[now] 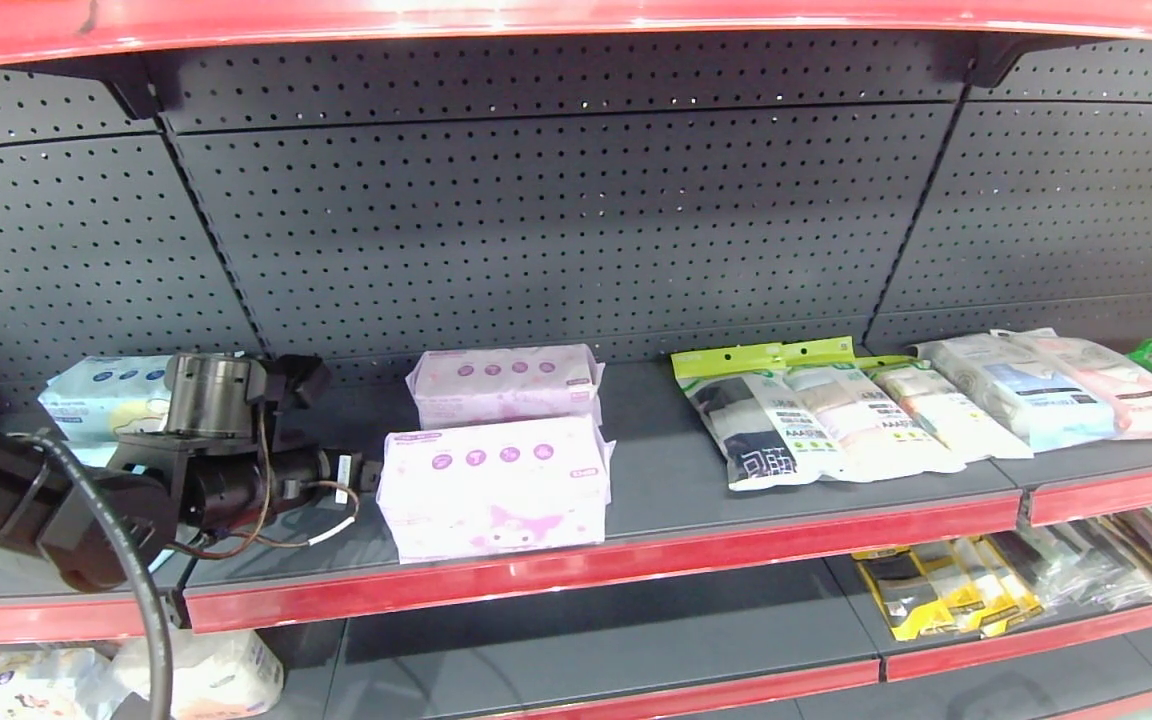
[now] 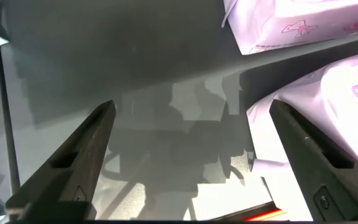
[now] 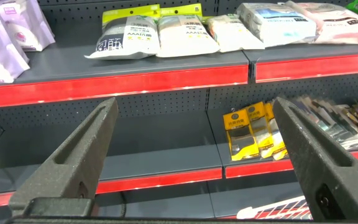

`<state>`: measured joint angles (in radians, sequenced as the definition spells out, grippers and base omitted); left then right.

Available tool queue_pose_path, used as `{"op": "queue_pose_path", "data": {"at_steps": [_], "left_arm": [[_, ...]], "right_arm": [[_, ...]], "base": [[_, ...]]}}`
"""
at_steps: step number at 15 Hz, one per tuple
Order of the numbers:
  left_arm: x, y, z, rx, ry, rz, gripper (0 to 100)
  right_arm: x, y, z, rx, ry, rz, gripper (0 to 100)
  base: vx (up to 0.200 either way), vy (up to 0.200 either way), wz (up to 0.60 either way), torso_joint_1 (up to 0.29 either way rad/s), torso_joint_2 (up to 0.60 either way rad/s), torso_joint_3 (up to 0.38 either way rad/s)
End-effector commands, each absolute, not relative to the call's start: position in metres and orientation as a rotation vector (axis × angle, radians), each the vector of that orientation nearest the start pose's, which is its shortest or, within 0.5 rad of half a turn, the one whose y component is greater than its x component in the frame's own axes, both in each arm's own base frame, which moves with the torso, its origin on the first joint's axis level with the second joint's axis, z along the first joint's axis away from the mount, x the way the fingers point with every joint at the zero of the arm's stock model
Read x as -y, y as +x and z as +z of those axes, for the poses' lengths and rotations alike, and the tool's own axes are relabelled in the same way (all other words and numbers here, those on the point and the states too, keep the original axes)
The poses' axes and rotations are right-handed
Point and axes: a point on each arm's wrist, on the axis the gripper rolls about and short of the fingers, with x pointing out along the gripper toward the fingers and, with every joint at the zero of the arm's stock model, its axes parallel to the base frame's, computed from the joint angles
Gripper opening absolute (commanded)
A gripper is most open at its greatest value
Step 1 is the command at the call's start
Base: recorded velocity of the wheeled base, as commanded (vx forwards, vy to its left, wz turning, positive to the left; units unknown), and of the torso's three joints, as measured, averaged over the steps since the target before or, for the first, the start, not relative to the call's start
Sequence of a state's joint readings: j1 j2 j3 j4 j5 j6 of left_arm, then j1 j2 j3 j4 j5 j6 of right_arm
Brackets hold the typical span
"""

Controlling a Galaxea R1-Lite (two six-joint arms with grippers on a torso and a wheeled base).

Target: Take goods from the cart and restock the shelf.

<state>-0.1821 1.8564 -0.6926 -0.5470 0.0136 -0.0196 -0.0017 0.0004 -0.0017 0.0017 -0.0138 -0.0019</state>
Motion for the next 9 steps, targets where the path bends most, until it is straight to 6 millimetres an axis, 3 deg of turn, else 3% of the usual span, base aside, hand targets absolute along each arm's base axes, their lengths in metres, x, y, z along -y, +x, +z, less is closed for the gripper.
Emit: {"op": "queue_pose_path", "data": {"at_steps": [1,9], "left_arm": [[0.0563,0.3015,0.0983,-0.614,0.042,-0.160,100],[0.0563,0.3042,0.0975,-0.615,0.040,-0.158,100]], "right_arm": [[0.0003,-0.0229,0.0757,0.000,-0.002,-0.015,100],[0.0003,-0.0229,0.0757,0.000,-0.003,-0.015,100]], "base": [[0.000,0.000,0.00,0.000,0.00,0.000],[0.000,0.000,0.00,0.000,0.00,0.000]]}}
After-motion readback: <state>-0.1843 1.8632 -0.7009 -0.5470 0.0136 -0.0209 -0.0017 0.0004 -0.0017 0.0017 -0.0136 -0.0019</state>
